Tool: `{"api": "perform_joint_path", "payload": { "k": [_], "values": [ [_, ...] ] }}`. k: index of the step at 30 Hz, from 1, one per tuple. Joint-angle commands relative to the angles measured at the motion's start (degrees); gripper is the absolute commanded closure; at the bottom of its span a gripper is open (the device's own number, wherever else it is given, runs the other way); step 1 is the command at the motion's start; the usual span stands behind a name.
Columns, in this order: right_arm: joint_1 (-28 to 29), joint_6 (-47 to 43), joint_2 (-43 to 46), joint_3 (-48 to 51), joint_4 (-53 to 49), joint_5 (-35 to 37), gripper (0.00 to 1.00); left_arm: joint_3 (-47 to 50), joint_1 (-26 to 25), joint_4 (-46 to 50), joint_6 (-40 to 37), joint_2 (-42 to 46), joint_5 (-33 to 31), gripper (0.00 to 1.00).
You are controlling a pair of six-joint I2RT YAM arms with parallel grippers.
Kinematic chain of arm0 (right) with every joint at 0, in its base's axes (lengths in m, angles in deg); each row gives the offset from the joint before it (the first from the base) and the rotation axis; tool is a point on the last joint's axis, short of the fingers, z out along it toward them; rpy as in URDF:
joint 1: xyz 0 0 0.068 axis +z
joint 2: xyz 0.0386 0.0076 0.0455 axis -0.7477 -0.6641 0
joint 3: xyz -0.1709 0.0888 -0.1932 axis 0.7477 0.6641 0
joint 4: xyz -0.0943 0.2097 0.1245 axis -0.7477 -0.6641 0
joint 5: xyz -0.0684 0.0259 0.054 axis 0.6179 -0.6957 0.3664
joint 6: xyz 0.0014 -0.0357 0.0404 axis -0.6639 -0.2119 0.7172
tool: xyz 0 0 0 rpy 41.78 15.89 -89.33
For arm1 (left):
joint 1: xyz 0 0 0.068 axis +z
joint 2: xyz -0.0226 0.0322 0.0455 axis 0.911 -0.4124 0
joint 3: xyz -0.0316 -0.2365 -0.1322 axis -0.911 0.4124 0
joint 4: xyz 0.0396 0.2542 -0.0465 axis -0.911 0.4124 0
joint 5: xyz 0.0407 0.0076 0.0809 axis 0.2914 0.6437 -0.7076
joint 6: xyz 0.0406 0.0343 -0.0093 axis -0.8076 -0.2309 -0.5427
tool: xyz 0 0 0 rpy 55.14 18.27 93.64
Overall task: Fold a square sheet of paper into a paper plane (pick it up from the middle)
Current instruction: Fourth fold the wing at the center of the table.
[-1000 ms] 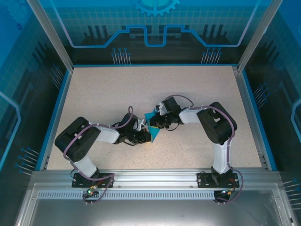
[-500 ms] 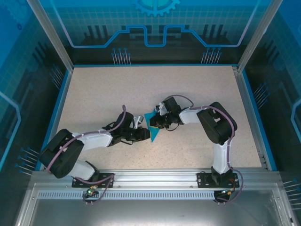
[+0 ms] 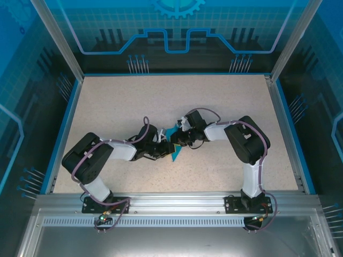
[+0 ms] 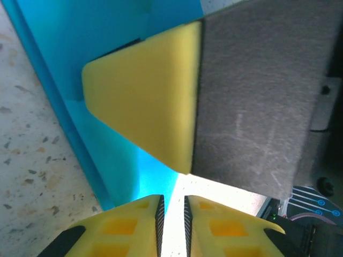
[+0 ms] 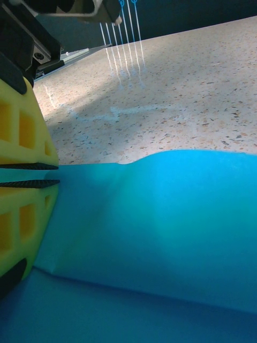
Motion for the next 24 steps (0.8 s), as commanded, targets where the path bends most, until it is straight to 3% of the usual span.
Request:
{"api": "perform_joint_path", "payload": {
  "k": [1, 15, 24],
  "values": [
    [-0.11, -1.15, -2.93, 2.36, -5.87, 3.31, 0.84, 1.33, 0.19, -3.2, 1.55, -0.34, 1.83, 0.8],
    [-0.1, -0.99, -3.29, 2.36, -5.73, 3.36, 0.84, 0.94, -1.14, -3.27, 0.39, -5.64, 6.17, 0.79],
    [-0.06, -0.75, -4.02, 2.72, -5.32, 3.25, 0.84, 1.25, -2.32, -1.87, -0.75, -4.78, 4.93, 0.81]
  ]
}}
